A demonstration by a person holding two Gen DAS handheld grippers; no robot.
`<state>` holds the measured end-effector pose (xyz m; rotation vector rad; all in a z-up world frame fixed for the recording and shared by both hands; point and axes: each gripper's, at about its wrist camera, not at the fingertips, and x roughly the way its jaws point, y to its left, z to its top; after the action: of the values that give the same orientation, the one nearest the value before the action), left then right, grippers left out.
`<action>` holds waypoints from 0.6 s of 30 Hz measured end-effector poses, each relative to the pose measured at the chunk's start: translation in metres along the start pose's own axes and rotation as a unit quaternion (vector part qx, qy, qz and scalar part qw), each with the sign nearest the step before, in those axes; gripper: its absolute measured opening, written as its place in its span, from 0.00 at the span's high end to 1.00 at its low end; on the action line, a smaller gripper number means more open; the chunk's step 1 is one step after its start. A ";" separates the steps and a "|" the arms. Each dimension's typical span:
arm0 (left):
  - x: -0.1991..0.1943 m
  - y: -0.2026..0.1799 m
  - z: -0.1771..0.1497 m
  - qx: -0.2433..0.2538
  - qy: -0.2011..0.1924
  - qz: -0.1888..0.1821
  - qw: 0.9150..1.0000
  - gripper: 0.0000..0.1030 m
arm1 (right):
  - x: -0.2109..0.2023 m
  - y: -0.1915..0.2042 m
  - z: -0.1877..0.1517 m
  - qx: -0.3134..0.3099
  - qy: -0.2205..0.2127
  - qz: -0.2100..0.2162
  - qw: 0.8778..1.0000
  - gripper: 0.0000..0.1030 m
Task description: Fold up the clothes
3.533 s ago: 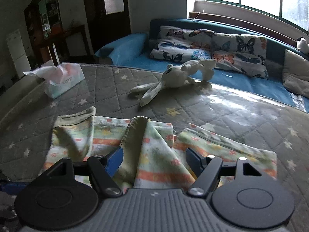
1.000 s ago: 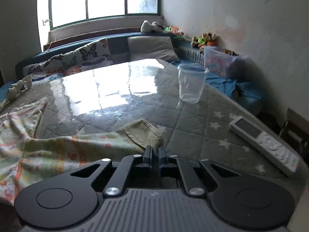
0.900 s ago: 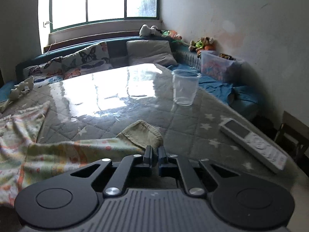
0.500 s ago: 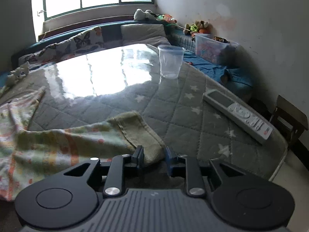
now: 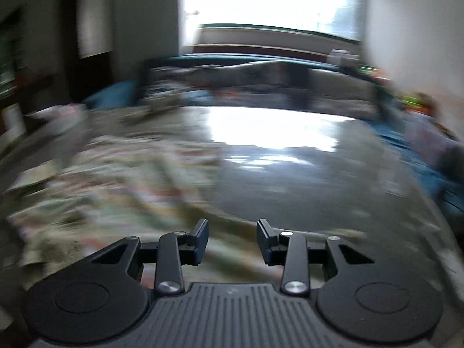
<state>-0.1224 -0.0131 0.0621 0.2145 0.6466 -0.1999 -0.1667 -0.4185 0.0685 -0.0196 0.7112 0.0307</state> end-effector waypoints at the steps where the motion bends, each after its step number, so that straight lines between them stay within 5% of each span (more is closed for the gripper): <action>1: 0.001 -0.005 0.001 0.004 -0.004 -0.006 1.000 0.27 | 0.004 0.012 0.003 -0.014 0.003 0.025 1.000 0.64; 4: 0.004 -0.021 0.004 0.014 -0.012 -0.022 1.000 0.19 | 0.018 0.047 0.014 -0.057 0.013 0.099 0.993 0.64; 11: 0.006 -0.046 0.003 0.032 -0.017 -0.071 0.997 0.19 | 0.036 0.116 0.015 -0.130 0.038 0.205 0.969 0.65; 18: -0.003 -0.068 -0.004 0.073 -0.033 -0.120 0.990 0.21 | 0.050 0.144 0.008 -0.152 0.057 0.224 0.961 0.66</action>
<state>-0.1444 -0.0767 0.0514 0.2699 0.5905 -0.4850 -0.1288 -0.2729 0.0407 -0.1559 0.8085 0.5768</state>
